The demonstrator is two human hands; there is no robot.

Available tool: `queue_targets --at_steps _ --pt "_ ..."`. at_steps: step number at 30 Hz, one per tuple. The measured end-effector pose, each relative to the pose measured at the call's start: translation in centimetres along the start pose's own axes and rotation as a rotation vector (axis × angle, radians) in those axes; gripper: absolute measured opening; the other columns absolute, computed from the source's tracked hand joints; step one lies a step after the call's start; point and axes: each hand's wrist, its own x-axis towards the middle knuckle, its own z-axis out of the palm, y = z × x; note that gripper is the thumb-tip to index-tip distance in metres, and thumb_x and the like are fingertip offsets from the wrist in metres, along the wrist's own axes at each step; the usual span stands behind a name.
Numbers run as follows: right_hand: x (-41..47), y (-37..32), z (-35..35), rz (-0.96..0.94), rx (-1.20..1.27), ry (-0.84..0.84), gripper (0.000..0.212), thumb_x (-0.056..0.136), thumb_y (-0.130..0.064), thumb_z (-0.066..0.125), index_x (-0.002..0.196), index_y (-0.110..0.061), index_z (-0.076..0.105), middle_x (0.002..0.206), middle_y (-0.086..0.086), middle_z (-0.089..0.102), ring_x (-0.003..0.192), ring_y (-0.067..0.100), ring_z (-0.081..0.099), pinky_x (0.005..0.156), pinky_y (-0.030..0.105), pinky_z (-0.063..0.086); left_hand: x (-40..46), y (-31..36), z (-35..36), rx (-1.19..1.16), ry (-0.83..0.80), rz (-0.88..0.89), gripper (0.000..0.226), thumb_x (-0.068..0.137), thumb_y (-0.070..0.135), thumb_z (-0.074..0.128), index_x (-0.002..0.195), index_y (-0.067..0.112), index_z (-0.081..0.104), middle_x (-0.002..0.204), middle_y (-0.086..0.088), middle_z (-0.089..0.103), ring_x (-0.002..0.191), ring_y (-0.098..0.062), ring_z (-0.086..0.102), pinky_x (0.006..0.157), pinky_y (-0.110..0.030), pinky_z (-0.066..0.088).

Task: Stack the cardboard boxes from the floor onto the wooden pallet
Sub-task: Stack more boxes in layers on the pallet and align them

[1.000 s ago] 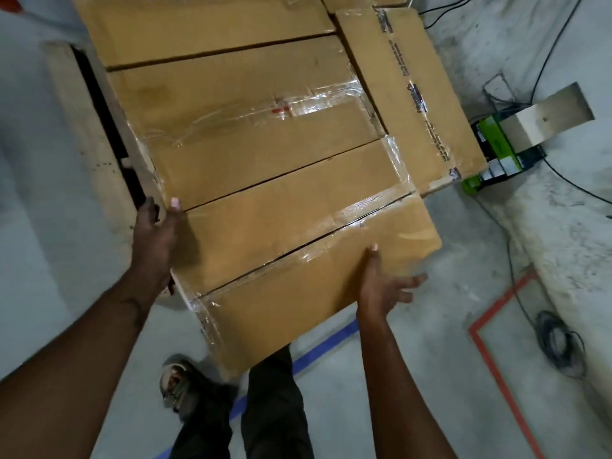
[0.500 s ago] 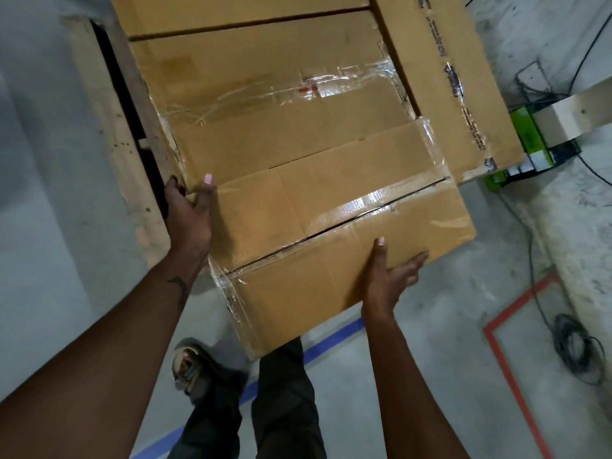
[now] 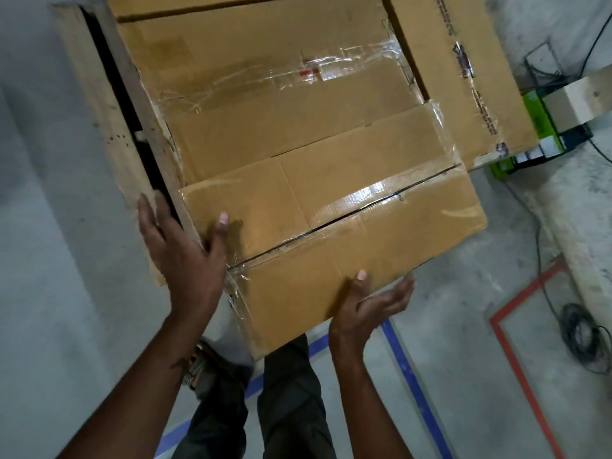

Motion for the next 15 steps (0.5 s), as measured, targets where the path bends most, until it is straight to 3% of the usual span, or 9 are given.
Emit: queue_targets --at_steps 2,4,8,15 --pt "-0.3 -1.4 -0.1 -0.255 -0.28 -0.062 0.09 0.099 -0.077 0.036 0.171 -0.031 0.005 0.178 0.005 -0.006 0.164 0.033 0.004 0.123 0.073 0.018 -0.2 0.7 0.0 0.21 -0.07 0.196 0.094 0.099 0.063 0.056 0.167 0.016 0.013 0.176 -0.009 0.001 0.162 -0.026 0.002 0.128 -0.05 0.006" --pt "0.6 -2.7 0.8 -0.406 -0.516 -0.202 0.084 0.102 -0.071 0.038 0.17 -0.036 0.001 0.178 0.002 -0.014 0.164 0.028 -0.011 0.126 0.068 0.0 0.2 1.6 0.3 0.359 -0.172 0.322 0.09 0.101 0.067 0.047 0.169 0.023 0.006 0.177 -0.002 -0.004 0.163 -0.022 -0.003 0.128 -0.05 -0.002" --pt "1.6 -6.6 3.6 -0.571 -0.639 -0.419 0.079 0.108 -0.067 0.03 0.169 -0.036 -0.01 0.177 -0.003 -0.02 0.162 0.02 -0.022 0.128 0.057 -0.013 2.2 1.8 1.9 0.578 -0.208 0.487 0.075 0.107 0.065 0.027 0.168 0.025 0.01 0.177 -0.001 0.004 0.162 -0.023 0.007 0.128 -0.054 0.003" --pt "2.4 -9.4 8.3 -0.629 -0.605 -0.382 0.072 0.11 -0.055 0.027 0.171 -0.025 0.004 0.179 0.005 -0.005 0.164 0.026 -0.009 0.131 0.053 0.003 3.7 1.2 3.1 0.644 -0.19 0.493 0.07 0.109 0.059 0.03 0.168 0.025 0.014 0.175 -0.004 0.013 0.161 -0.027 0.015 0.127 -0.057 0.009"
